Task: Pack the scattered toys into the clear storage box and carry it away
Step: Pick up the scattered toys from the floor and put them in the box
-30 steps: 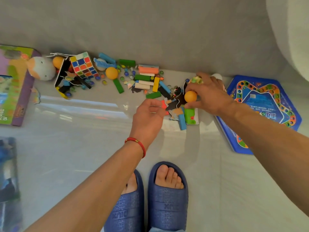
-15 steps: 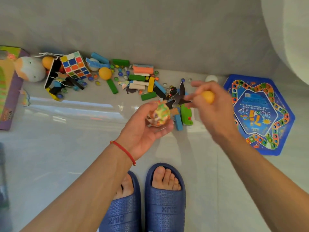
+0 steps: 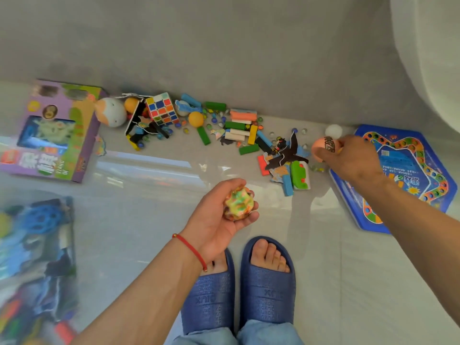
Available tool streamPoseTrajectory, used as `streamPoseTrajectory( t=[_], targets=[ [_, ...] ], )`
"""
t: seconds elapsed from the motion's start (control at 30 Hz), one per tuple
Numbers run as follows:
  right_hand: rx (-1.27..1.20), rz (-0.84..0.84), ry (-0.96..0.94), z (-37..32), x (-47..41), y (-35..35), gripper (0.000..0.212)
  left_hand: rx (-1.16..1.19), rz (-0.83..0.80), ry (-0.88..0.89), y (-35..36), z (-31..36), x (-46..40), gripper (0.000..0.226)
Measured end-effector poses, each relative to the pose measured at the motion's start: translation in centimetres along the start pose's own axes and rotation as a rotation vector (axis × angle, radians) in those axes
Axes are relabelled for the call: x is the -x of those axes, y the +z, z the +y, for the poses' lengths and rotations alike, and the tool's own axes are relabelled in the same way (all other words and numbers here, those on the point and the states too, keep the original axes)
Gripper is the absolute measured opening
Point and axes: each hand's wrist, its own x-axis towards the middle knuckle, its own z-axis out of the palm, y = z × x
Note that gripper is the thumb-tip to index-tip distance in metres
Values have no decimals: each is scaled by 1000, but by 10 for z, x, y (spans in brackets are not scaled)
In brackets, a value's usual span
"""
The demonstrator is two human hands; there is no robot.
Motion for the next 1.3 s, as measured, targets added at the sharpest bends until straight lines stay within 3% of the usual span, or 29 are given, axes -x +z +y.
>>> streamPoseTrajectory(
  t=[0.1,0.2,0.3,0.43,0.53,0.63,0.73,0.83,0.93,1.07,1.3],
  targets=[
    [-127,-111,-8,-15,37,-28,67,52,21,58,-18,4,49,25],
    [-263,-447,-78,-58,91,-66,53,132,23,150,-44,14,111,31],
    [-337,-784,-263,-129,159,-103,43,198,67,302,-82,25,180,30],
    [-345,-1110,-536,-232,253,-118,39,274,242,545,-148,36,272,38],
    [-344,-1219,-709,-305,333,-104,36,372,409,651,-197,37,333,22],
    [-371,-1214,-769,-359,390,-80,39,385,683,611,-235,36,365,11],
    [-317,-1241,-777,-382,412,-65,23,303,971,495,-256,32,379,22],
    [-323,-1234,-692,-375,403,-74,33,227,1042,549,-250,32,379,24],
    [-302,-1093,-699,-345,359,-98,37,106,977,675,-221,37,362,18],
    [-282,-861,-529,-270,262,-132,34,-144,730,713,-151,42,310,18],
    [-460,-552,-4,-69,124,-118,31,-577,188,331,-27,27,183,20]
  ],
)
